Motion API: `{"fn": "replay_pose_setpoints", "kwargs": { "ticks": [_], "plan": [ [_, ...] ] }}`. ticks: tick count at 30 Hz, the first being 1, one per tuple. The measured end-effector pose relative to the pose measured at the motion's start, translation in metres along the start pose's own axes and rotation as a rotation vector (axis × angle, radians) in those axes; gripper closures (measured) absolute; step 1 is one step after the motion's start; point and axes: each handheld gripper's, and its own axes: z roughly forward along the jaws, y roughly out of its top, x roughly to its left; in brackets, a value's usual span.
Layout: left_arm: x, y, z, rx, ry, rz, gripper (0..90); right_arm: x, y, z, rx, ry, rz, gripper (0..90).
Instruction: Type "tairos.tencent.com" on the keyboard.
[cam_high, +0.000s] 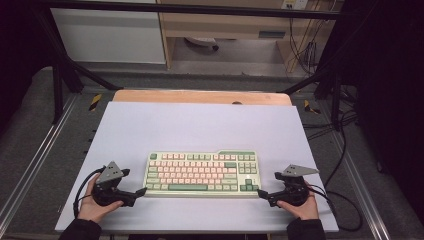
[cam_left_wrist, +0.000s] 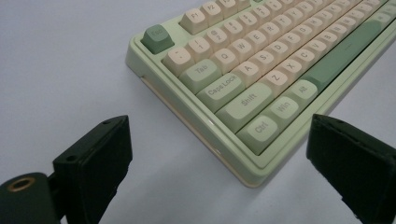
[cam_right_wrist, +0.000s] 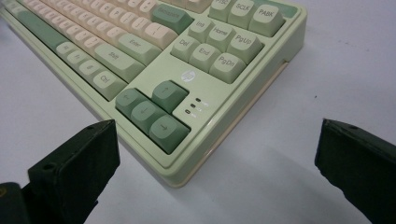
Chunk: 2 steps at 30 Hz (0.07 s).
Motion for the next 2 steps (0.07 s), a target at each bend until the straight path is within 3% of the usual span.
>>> {"fn": "replay_pose_setpoints", "kwargs": {
  "ticks": [2],
  "plan": [
    [-0.0005, -0.0004, 0.0009, 0.004, -0.002, 0.001, 6.7, -0.0004, 0.0002, -0.0001, -0.004, 0.001, -0.004, 0.4]
  ]
}}
